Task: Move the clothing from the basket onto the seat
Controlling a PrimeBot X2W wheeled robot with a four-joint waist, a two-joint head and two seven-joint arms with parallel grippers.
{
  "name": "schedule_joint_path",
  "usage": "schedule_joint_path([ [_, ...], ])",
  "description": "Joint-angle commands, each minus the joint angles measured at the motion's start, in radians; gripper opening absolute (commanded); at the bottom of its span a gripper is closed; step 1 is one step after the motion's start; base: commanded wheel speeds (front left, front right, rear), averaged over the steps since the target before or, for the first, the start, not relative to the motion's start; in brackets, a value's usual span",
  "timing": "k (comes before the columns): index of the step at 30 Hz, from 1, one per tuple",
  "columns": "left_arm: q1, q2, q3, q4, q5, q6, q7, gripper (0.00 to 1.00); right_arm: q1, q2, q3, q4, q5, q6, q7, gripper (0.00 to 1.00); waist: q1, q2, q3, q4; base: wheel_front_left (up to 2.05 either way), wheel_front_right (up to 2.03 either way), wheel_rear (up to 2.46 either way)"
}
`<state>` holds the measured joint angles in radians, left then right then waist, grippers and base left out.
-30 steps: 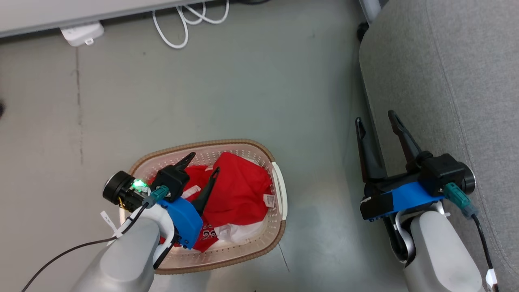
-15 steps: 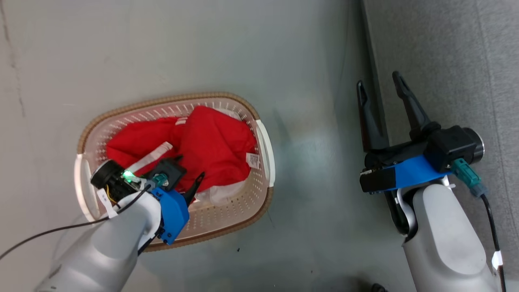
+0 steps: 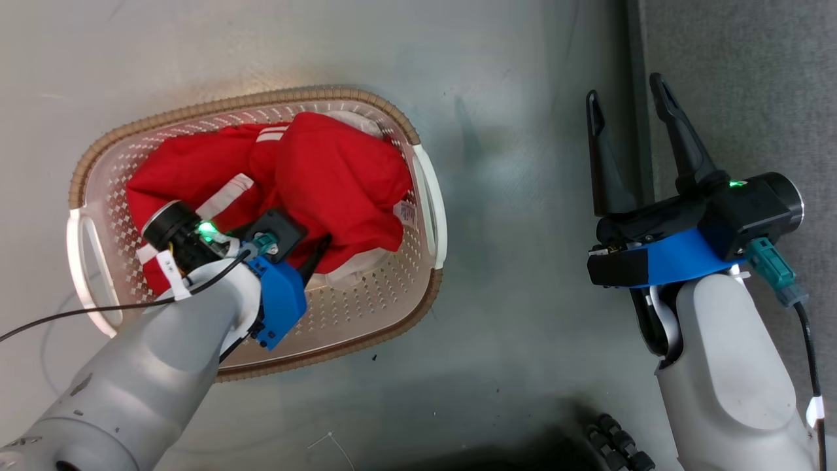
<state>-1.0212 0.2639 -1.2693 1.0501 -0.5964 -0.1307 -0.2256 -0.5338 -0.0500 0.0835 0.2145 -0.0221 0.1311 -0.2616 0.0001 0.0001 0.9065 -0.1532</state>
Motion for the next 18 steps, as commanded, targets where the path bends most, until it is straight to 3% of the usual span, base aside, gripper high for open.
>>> schedule_joint_path([
  [1,-0.016,-0.005,-0.006,-0.007,-0.001,0.001,-0.007,1.00,-0.010,0.000,-0.004,-0.007,-0.005,-0.001,-0.005,1.00,-0.0001,-0.0001,0.019,0.002,0.00,0.00,0.00],
  [5,-0.033,-0.014,-0.012,-0.006,0.015,0.001,-0.013,1.00,-0.007,-0.001,-0.009,-0.012,-0.009,-0.001,-0.005,1.00,-0.0001,-0.0001,0.031,0.005,0.00,0.00,0.00],
  [6,-0.033,-0.015,-0.012,-0.007,0.020,0.001,-0.016,0.22,-0.006,-0.001,-0.009,-0.013,-0.009,-0.001,-0.005,1.00,-0.0001,-0.0001,0.032,0.004,0.00,0.00,0.00],
  [7,-0.033,-0.016,-0.012,-0.009,0.025,0.001,-0.017,0.00,-0.006,0.000,-0.010,-0.013,-0.009,-0.001,-0.005,1.00,-0.0001,-0.0001,0.033,0.004,0.00,0.00,0.00],
  [18,0.014,-0.037,-0.012,-0.070,0.002,0.001,-0.039,0.00,0.019,0.000,-0.025,0.004,-0.008,-0.001,-0.005,1.00,-0.0001,-0.0001,-0.033,0.029,0.00,0.00,0.00],
])
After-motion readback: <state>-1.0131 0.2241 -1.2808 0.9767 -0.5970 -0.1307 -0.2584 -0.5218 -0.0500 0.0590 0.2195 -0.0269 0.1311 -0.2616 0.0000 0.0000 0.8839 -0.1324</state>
